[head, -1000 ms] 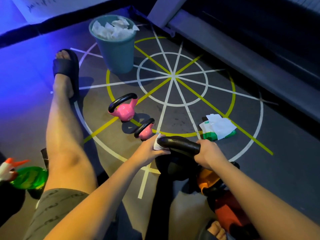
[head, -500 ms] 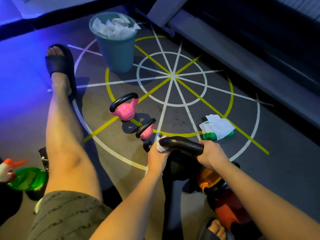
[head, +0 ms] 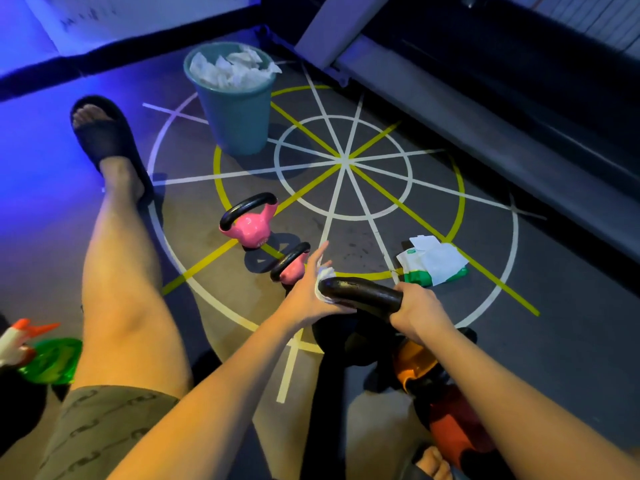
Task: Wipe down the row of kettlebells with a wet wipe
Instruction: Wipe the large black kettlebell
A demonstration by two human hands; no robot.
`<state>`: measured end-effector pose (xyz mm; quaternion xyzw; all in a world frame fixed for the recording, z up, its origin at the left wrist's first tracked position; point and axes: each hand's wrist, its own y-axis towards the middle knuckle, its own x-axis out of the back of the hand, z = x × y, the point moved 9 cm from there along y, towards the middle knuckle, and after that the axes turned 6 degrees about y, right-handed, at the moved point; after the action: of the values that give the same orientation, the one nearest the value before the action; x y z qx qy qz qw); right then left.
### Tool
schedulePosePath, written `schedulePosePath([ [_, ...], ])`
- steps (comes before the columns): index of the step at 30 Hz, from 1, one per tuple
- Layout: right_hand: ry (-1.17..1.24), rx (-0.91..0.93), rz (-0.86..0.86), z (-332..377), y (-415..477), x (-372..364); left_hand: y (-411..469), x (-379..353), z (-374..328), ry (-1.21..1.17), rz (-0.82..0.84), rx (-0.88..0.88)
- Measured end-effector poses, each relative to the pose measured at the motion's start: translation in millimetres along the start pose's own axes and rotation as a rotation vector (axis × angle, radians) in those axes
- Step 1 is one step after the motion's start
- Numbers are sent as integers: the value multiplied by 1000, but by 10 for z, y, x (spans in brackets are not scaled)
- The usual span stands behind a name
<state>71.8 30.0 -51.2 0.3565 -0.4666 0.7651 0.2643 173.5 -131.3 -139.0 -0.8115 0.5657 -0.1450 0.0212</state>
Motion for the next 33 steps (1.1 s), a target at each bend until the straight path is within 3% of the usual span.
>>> schedulePosePath([
  [7, 1, 1, -6, 5, -3, 17, -89, -18, 288, -187, -323, 71],
  [14, -24, -10, -11, -27, 44, 13, -138, -228, 558, -189, -390, 141],
  [23, -14, -17, -15, -46, 62, 2, -179, 57, 169, 100, -337, 43],
  [27, 1, -20, -20, -32, 29, 3, -158, -10, 290, 143, -282, 198],
  [33, 5, 27, -40, -55, 49, -2, -192, -34, 475, 444, -61, 221],
])
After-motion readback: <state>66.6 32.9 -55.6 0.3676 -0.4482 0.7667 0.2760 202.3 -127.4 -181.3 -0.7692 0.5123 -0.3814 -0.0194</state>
